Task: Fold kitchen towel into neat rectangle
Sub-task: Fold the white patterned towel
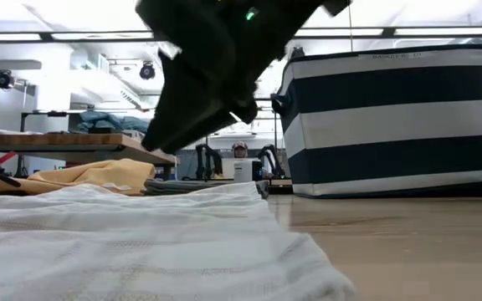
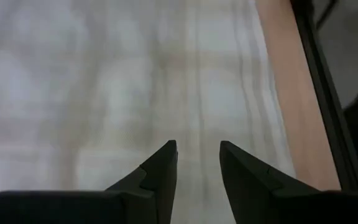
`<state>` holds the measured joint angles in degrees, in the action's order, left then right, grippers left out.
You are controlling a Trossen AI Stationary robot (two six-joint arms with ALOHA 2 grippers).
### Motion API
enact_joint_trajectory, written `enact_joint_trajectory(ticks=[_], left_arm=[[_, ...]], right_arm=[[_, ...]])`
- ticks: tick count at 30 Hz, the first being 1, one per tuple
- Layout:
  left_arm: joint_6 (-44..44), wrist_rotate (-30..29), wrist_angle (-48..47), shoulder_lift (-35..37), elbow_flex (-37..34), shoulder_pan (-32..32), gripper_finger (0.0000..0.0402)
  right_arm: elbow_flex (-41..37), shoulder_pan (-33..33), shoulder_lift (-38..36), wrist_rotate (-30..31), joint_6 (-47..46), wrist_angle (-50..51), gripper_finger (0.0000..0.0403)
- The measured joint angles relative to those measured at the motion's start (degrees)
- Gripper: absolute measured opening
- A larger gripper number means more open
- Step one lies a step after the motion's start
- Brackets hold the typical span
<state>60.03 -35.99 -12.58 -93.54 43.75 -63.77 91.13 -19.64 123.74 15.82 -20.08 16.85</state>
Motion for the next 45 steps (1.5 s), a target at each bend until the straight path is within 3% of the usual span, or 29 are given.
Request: enact_joint_trajectory(ticks=[8,19,26,33,38,45], left_arm=[[2.7,4.0,0.4,-2.3,0.4,-1.4,0.0114],[0.5,2.7,-0.5,-0.2,0.5,-0.7,0.0114],[0.0,-0.6,0.0,-1.0,0.3,0.1,0.0114],[-3.7,0.1,8.4,-6.4,0.3,0.8,0.0114],[-5.3,2.7,14.1,-10.8,1.6,0.9,0.0114],[-7.5,5.9,10.3,-11.0,5.2,-1.0,0.0114]], right_arm=[[0.0,-7.7,3.0,-1.1,-4.0,4.2,0.0158],[-0.1,-7.4,-0.8,5.4,-5.0,28.7,0.0145],[-0.1,-9.5,-3.2,6.8,-10.2,22.2,0.0136],[-0.1,-13.5,0.1,6.1,-15.3,13.9,0.0140],[-0.4,-14.8,2.0,5.0,-19.9,15.9,0.0146],[-0.3,-14.7,1.5,3.7,-22.7,22.8,0.0139]])
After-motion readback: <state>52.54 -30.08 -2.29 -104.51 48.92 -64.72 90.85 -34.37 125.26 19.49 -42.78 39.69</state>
